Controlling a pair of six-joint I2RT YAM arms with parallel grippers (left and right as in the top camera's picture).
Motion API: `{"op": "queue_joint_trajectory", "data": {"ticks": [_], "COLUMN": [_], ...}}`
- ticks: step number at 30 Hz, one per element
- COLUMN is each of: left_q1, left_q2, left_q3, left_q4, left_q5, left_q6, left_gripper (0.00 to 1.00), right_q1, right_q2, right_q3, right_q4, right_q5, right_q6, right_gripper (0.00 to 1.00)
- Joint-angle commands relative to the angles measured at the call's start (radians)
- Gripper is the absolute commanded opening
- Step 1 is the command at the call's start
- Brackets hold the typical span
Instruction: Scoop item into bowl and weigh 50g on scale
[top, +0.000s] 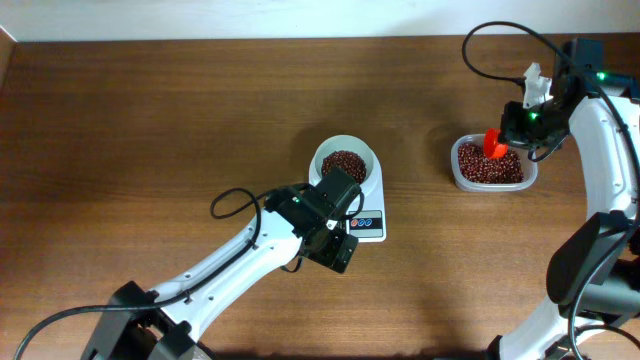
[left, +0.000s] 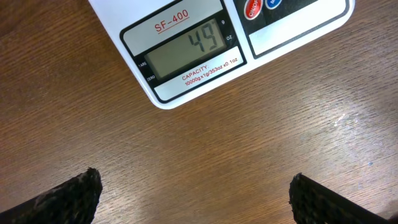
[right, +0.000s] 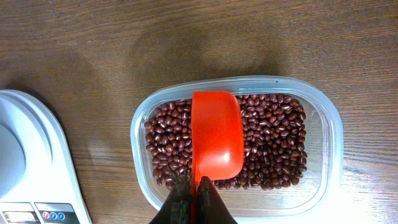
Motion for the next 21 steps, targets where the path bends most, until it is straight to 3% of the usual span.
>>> {"op": "queue_joint_trajectory", "data": {"ticks": [1,21], "left_q1": [-0.003,-0.003], "left_q2": [-0.01,-0.01], "left_q3": [-0.006,-0.006], "left_q4": [0.001,0.001], "left_q5": [-0.01,-0.01], "left_q6": [0.002,0.002], "left_gripper": [0.99,0.99], "right_q1": [0.003,0.003], "right_q2": [0.011,0.011], "right_q3": [-0.016,-0.086], "right_q4": [0.003,0.054], "right_q5": [0.001,-0.082], "right_q6": [0.008,0.008], "right_gripper": [0.04,0.04]}}
